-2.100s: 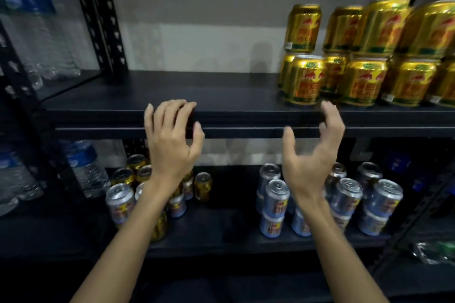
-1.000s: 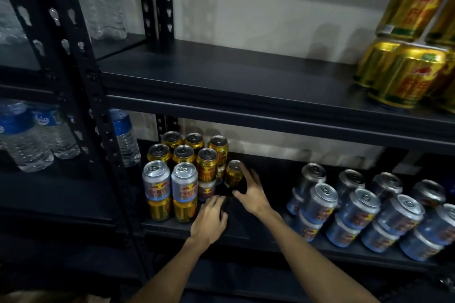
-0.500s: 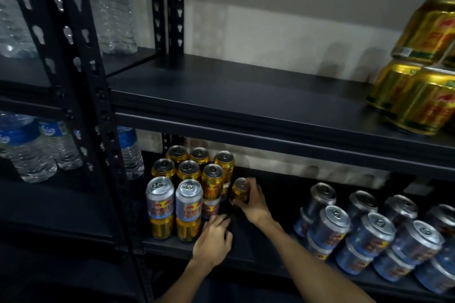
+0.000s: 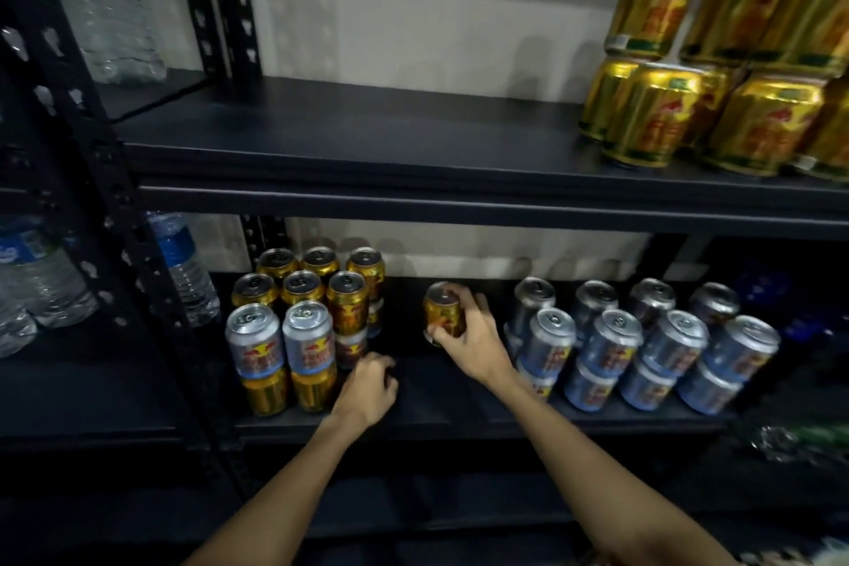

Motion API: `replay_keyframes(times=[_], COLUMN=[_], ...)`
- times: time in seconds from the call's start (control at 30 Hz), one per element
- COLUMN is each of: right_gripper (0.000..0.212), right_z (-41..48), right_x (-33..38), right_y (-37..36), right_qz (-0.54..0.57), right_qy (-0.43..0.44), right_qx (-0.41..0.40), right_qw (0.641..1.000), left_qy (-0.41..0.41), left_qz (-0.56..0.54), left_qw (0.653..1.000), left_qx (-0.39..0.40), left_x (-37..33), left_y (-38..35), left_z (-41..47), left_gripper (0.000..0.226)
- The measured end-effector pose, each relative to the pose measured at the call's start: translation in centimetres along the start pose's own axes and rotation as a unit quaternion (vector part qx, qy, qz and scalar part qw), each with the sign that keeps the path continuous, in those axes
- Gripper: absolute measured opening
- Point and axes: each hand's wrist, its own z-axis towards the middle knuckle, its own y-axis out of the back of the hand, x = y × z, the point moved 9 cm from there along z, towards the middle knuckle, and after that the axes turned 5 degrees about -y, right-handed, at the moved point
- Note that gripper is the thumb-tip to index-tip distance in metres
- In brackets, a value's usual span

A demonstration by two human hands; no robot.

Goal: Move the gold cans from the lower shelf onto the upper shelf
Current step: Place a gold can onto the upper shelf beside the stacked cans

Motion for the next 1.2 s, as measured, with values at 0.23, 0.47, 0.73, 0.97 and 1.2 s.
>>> replay_keyframes(times=[0.23,0.47,0.73,0.97,1.2], right_gripper=[0.061,0.063,0.064,0.059,0.059], right_z=[-4.7,-9.3,-10.6,-7.2,-2.7], right_x=[3.5,11.6,19.3,21.5,21.5], right_y=[6.4,16.6,27.3,35.5,38.5], right_qz=[0.029,0.065,0.109,0.111,0.077], right_qy=[0.073,0.207,0.305,0.268,0.214], right_qx=[-0.060,-0.180,-0.290,-0.357,-0.370], right_qw=[0.995,0.960,0.901,0.888,0.901], left_qy=[-0.179,-0.357,-0.241,-0.140,-0.146], left_qz=[-0.035,-0.088,-0.078,0.060,0.075], left_qw=[0.948,0.793,0.883,0.980,0.986], left_qx=[-0.261,-0.486,-0.395,-0.127,0.003], left_x=[-12.1,-23.0,-26.1,-24.4,-24.5], left_y=[13.7,28.3,34.9,31.2,29.3], left_z=[-2.8,-6.9,1.3,8.0,8.5], left_gripper=[0.013,0.019,0.013,0.032,0.042])
